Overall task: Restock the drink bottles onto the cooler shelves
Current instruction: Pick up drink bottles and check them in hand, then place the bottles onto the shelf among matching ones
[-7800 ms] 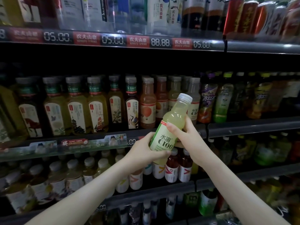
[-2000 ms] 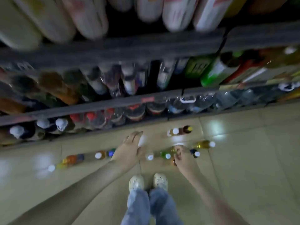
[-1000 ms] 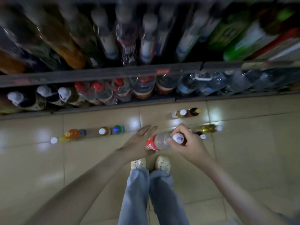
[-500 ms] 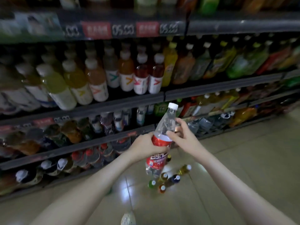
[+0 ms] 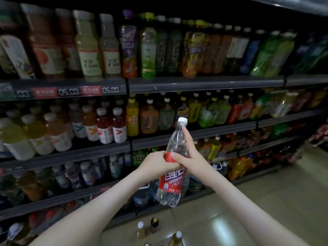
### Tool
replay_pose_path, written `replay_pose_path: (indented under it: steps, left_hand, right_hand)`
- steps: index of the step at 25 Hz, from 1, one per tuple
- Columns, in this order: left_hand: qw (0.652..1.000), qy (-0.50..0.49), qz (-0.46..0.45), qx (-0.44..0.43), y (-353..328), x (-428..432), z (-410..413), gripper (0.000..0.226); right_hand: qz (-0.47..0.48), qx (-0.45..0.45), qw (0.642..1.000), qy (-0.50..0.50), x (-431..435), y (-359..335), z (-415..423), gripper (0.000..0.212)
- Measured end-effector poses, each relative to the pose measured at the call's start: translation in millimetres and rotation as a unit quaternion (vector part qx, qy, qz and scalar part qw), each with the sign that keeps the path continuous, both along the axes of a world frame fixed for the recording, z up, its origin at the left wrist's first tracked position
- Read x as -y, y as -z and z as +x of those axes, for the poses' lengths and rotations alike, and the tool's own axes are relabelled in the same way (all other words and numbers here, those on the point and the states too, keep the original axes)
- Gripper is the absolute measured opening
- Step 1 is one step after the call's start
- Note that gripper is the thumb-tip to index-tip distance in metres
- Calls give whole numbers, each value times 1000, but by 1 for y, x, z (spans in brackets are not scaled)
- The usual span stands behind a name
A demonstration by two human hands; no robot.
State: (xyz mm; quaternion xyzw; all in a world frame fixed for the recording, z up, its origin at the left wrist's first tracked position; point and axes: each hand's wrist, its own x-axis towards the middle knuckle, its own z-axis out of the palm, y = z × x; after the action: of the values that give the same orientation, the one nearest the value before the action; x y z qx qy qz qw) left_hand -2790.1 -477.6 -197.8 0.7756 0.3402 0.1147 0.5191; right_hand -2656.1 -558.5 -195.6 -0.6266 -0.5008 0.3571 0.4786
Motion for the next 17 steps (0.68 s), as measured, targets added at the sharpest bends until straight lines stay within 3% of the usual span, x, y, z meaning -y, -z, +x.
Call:
replay_pose_path:
  steps: [7,13,17]
  left_hand:
    - [998,28,-37,41,-21,-34,53,48]
    - [993,81,68,58,-61,-75,140,39]
    - [982,141,106,70,-75,-74,220,53]
  right_hand:
    - [48,65,997,14,-18,-41,64,86]
    - [118,90,981,122,-37,-80,146,88]
    - [145,115,966,180,-27,-105,222,87]
